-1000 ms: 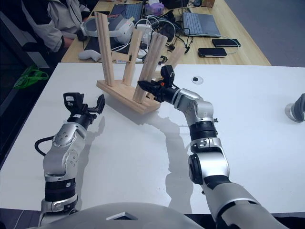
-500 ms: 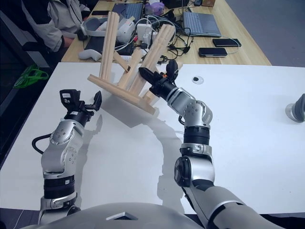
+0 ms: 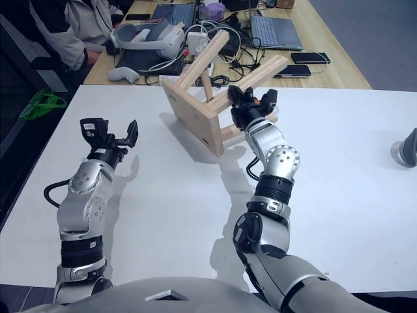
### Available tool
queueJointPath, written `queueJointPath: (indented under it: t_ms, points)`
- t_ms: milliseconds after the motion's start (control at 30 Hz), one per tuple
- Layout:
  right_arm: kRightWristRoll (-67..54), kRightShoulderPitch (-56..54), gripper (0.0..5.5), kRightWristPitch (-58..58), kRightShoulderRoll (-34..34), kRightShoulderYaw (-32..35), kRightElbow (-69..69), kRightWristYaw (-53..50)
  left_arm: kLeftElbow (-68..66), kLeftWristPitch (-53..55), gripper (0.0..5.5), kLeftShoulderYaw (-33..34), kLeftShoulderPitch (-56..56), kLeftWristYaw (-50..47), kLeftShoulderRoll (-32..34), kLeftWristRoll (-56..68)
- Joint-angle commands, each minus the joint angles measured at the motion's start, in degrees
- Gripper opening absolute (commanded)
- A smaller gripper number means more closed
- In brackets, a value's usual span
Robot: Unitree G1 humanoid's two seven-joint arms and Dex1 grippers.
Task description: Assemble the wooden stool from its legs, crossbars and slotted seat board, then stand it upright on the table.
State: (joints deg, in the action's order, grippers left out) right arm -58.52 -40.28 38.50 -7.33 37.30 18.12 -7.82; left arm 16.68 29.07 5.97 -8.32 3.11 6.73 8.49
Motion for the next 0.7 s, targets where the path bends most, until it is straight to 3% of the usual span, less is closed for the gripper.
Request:
queueJointPath:
  t_ms: [33, 400, 700]
  points:
    - [-8.8, -0.8, 1.02, -8.5, -12.3, 2.2, -3.9, -5.8, -1.1, -0.3, 4.05, -0.3, -1.1, 0.4, 0.6, -0.5]
    - [-11.2, 3.1, 1.02, -13.0, -11.1, -1.7, 0.8, -13.9, -1.8, -0.7, 4.05, -1.0, -2.6, 1.6, 1.7, -1.0]
    - [-4.4, 7.2, 1.05, -10.0, -7.2, -7.8, 6.6, -21.3, -2.4, -1.4, 4.05, -0.9, -3.0, 1.7, 2.2, -1.2]
